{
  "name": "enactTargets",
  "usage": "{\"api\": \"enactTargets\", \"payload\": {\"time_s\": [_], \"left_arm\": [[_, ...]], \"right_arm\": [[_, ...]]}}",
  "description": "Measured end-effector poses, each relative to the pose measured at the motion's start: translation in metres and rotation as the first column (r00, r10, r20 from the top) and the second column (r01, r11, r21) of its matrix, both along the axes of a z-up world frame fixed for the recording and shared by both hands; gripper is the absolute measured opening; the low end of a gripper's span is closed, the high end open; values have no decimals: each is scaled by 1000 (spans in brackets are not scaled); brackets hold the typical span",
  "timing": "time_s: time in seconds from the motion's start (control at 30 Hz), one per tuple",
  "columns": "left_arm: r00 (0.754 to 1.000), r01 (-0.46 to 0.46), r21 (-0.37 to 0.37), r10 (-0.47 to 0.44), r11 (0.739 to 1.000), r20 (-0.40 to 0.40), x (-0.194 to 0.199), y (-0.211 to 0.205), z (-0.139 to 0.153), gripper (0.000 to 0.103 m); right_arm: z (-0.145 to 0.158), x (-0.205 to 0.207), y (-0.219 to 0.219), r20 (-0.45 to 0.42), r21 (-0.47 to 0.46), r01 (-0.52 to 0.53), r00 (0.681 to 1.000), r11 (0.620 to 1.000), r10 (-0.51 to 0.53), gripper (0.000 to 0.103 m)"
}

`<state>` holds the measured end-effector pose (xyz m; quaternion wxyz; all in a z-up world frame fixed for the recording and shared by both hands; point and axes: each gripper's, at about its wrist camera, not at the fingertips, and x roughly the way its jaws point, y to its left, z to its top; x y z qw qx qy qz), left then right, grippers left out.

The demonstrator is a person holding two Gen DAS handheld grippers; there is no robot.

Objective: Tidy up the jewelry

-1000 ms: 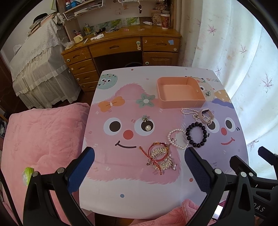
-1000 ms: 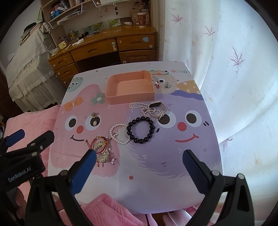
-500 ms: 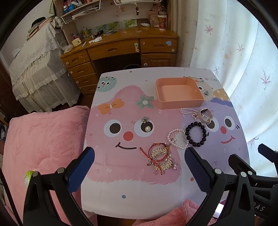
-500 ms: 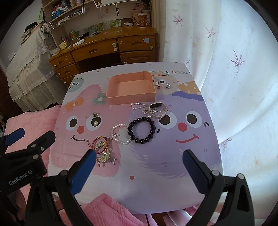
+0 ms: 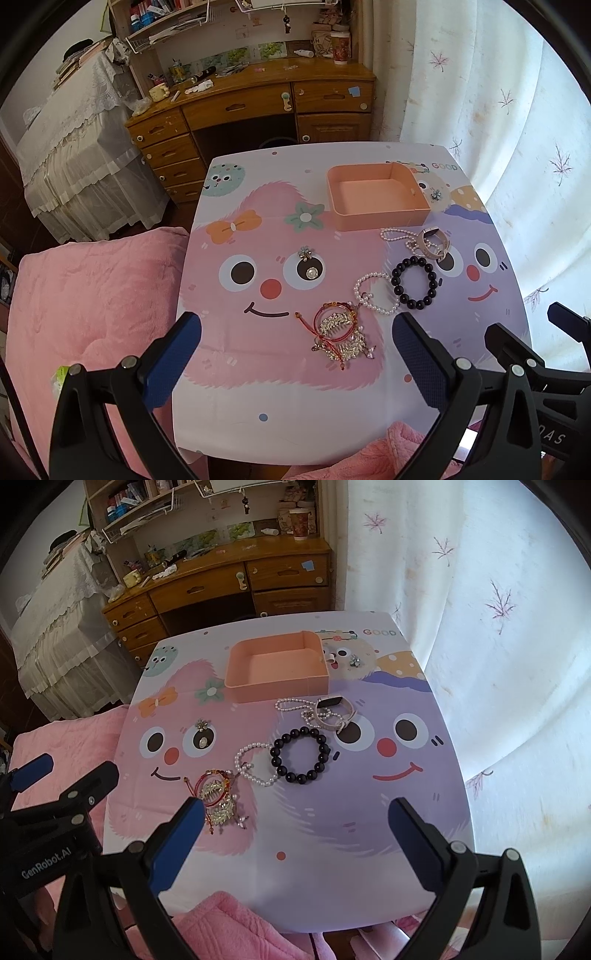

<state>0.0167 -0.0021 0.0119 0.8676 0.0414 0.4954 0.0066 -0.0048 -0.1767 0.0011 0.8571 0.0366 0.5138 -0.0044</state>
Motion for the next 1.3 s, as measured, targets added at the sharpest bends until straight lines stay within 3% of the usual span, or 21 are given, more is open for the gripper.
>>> {"api": "enactTargets", "payload": {"time_s": [0.73,0.97,1.07,1.2,1.3], "left_arm": [[999,35,-6,-34,999,17,-6,-1,6,102],[999,-14,-91,17,996,28,-7,21,4,102],[998,-63,-135,61,989,-18,-5,40,-13,102],[987,-89,-169,64,982,-149,6,62,-57,102],[977,-107,-189,68,976,-202,12,75,-88,102]], "right_arm": [[10,-10,-1,39,-10,12,999,1000,-11,100],[15,-16,10,130,-15,-41,991,999,43,100],[6,-18,21,152,-27,-75,985,997,78,100],[-18,-17,35,145,11,-123,982,992,120,100],[-42,-19,48,154,10,-154,977,988,151,100]]}}
